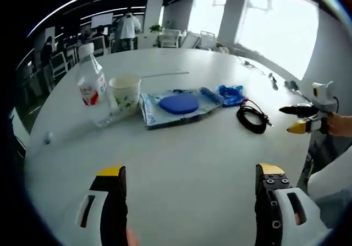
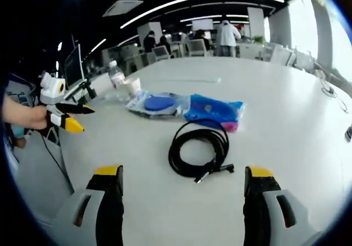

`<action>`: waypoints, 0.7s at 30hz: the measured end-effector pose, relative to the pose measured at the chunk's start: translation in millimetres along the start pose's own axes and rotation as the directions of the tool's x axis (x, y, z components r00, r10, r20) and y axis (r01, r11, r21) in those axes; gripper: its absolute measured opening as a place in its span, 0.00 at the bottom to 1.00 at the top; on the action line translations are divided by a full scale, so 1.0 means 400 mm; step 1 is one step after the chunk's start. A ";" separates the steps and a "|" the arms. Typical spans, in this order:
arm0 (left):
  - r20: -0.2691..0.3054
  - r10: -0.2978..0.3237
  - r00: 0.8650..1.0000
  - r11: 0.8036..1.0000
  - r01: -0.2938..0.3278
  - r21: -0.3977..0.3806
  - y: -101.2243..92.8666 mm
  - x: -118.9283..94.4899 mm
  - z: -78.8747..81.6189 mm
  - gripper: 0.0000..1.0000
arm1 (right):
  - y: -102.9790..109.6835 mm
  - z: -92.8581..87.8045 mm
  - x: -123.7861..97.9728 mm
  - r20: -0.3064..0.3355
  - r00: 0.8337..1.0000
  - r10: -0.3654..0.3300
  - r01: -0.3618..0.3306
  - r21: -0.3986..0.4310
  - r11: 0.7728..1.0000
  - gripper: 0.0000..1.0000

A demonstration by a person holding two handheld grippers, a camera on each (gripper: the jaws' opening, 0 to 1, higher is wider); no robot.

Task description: Arrange the tabletop items into an orderly group along one side of the table until the central work area is clear of visible clutter.

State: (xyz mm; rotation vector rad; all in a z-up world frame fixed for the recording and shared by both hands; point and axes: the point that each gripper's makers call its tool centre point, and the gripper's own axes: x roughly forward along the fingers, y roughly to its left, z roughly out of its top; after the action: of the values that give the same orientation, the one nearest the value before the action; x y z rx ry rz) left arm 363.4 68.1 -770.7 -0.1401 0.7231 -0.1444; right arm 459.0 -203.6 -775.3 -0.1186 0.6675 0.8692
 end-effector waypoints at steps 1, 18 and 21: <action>0.000 0.000 1.000 1.000 0.000 0.001 0.004 -0.004 -0.001 0.94 | 0.003 0.000 -0.003 0.001 1.000 -0.003 0.003 0.002 1.000 0.89; 0.033 0.027 0.999 1.000 -0.027 -0.016 0.090 -0.097 -0.019 0.94 | 0.041 -0.016 -0.040 -0.010 0.999 -0.035 0.036 0.034 0.999 0.89; 0.033 0.031 0.999 0.999 -0.031 -0.024 0.104 -0.116 -0.031 0.94 | 0.047 -0.022 -0.044 -0.015 0.999 -0.038 0.039 0.035 0.999 0.89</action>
State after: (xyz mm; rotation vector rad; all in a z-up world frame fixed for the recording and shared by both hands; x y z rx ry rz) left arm 324.2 116.3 -757.3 -0.1532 0.6931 -0.1038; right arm 432.6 -206.1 -769.0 -0.1062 0.6915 0.8198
